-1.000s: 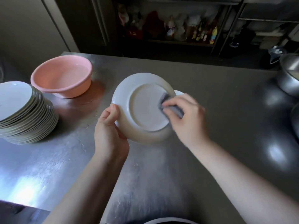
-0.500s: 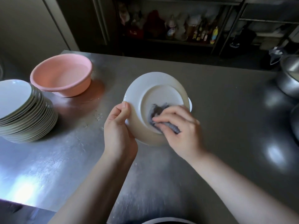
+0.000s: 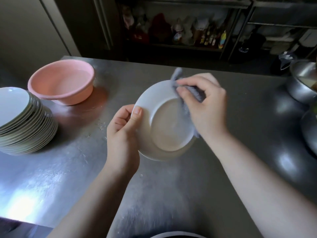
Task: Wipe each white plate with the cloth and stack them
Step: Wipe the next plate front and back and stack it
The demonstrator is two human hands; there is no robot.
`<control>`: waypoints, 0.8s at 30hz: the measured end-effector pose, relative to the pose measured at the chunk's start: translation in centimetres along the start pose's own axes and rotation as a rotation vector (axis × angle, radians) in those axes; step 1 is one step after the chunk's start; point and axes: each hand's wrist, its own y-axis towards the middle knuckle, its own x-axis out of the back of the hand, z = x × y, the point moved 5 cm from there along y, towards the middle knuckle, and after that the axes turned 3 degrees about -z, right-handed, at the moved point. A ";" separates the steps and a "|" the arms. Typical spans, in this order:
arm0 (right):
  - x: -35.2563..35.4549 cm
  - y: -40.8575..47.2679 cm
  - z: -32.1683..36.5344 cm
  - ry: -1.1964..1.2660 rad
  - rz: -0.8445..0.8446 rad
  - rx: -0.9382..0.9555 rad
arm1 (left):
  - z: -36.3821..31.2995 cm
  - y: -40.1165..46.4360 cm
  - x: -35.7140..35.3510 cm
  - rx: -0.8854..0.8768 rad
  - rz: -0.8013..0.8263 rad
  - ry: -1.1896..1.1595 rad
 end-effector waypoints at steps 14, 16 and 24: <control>0.0 -4.5 -3.1 -0.074 -0.055 0.019 | 1.8 0.8 1.7 0.365 -0.267 -0.413; -0.2 -6.7 -2.8 -0.121 -0.069 0.111 | 2.2 0.6 1.4 0.418 -0.312 -0.465; -4.8 -8.2 1.3 -0.153 0.136 0.366 | 3.9 -0.2 -0.7 0.623 -0.220 -0.692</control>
